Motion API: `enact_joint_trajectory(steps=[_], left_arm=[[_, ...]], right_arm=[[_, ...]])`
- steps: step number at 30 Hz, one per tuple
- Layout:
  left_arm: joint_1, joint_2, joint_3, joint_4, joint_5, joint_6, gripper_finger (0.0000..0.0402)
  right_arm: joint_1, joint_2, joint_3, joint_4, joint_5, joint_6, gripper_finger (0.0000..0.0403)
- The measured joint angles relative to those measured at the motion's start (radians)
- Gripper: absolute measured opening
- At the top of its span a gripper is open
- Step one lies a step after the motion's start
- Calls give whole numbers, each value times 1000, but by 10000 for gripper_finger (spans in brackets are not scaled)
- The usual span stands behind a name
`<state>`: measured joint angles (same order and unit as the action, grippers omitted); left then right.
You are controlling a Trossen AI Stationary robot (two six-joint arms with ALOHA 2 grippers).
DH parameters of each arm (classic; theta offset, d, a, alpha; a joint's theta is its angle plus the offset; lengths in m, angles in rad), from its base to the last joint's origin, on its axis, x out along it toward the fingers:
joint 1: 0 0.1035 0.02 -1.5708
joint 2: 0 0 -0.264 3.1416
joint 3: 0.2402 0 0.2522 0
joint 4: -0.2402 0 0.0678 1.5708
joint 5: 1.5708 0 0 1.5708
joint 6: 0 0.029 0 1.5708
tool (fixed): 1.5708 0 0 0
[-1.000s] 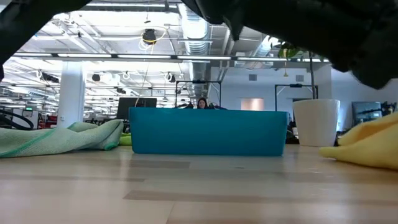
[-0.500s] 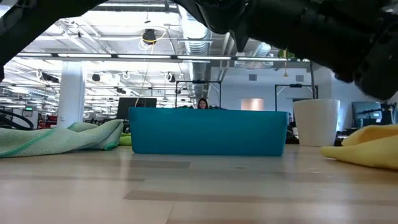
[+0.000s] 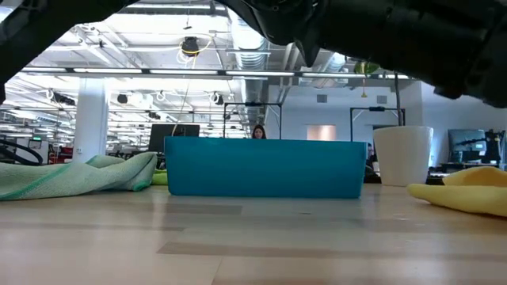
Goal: Fold microfiber towels
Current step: Fold the yellow microfiber towel
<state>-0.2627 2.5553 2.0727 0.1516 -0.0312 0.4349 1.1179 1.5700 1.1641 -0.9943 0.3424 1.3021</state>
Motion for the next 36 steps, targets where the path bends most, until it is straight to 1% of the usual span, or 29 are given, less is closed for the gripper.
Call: enact_joint_trajectory(steps=[3,6,10,15,18,22,26,31,36], left_arm=[[-7,-12,0,-30,-27,2,149],[-17,-46,0,-139,-116,-12,148],[-33,-94,0,-320,-204,-42,147],[-64,-152,0,-490,-253,-135,147],[-84,-174,0,-575,-301,-193,147],[-111,-179,0,-644,-387,-249,147],[-133,-185,0,-696,-442,-302,147],[-150,-185,0,-711,-480,-319,147],[-152,-185,0,-715,-484,-326,147]], right_arm=[[0,0,0,0,3,0,224],[-7,0,-1,0,24,-1,224],[-24,0,-26,4,95,-37,224],[-105,1,-81,8,132,-46,224],[-163,1,-124,47,132,-110,224],[-241,1,-175,146,126,-200,224],[-292,2,-182,180,130,-278,224],[-336,3,-182,185,115,-289,224],[-363,50,-182,198,88,-271,224]])
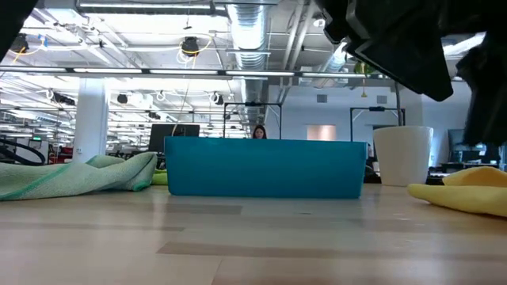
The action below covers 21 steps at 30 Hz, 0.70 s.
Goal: Fold microfiber towels
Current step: Fold the yellow microfiber towel
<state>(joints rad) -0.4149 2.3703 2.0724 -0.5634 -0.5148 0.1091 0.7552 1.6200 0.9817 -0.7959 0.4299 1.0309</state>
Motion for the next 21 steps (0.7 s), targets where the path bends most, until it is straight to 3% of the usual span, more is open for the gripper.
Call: enact_joint_trajectory(steps=[9,21], left_arm=[[0,0,0,-7,-3,-1,147],[0,0,0,-7,-2,-1,147]], right_arm=[[-14,80,0,-21,-66,41,224],[19,87,0,-374,-95,413,224]])
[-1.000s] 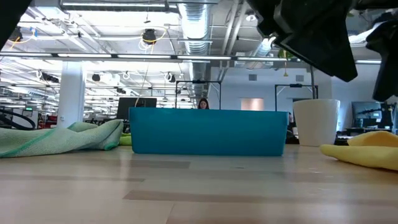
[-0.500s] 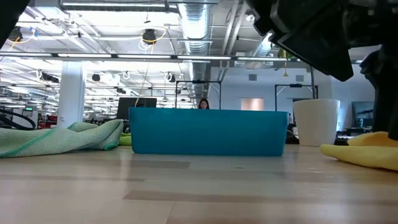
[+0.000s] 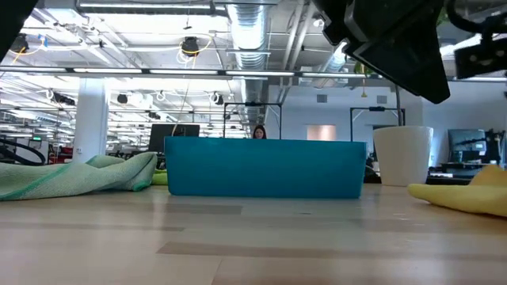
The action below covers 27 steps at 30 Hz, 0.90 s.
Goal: Fold microfiber towels
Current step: Fold the yellow microfiber towel, then put the folded yellow microfiber towel into the blue bin
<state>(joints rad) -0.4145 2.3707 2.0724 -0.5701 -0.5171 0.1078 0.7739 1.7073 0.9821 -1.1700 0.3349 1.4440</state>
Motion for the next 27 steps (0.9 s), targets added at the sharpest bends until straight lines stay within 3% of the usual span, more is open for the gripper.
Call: enact_joint_trajectory(steps=[5,11,20,27], left_arm=[[0,0,0,0,0,-17,147],[19,1,0,0,71,-73,147],[58,6,-75,120,317,148,147],[65,8,-167,343,341,262,147]], right_arm=[[35,0,0,-90,-76,103,224],[110,0,80,-174,-75,154,224],[229,0,248,-216,-31,163,224],[283,0,308,-218,28,206,224]])
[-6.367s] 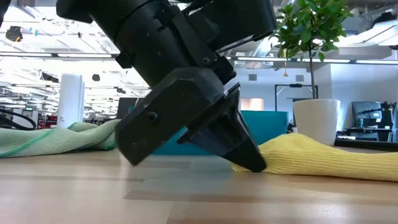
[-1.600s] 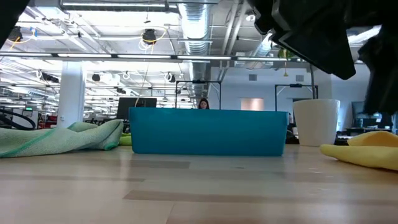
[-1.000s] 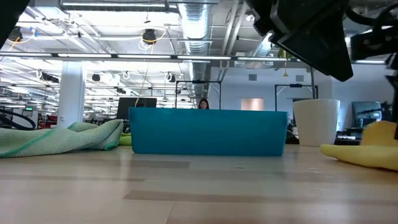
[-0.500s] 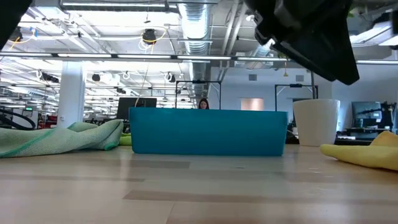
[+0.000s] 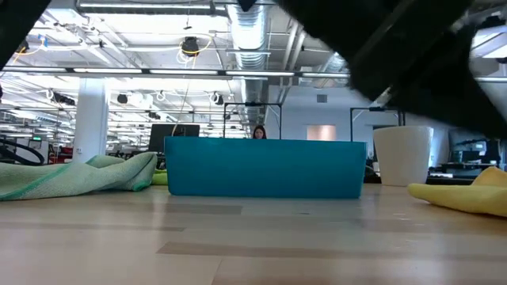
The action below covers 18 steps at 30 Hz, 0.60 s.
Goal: Fold microfiber towels
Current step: Put the folded yellow microfiber towel into the blue bin
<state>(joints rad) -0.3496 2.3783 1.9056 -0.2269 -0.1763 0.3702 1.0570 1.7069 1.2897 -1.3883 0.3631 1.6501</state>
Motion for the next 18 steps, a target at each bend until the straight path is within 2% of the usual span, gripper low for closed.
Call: enact_joint_trajectory(steps=[3,14,18], left_arm=[[1,-8,-45,104,6,42,147],[1,-2,-128,245,30,78,147],[2,-2,-131,274,-1,85,147]], right_arm=[[5,0,11,0,5,0,224],[1,0,13,4,6,0,224],[1,0,13,5,6,1,224]])
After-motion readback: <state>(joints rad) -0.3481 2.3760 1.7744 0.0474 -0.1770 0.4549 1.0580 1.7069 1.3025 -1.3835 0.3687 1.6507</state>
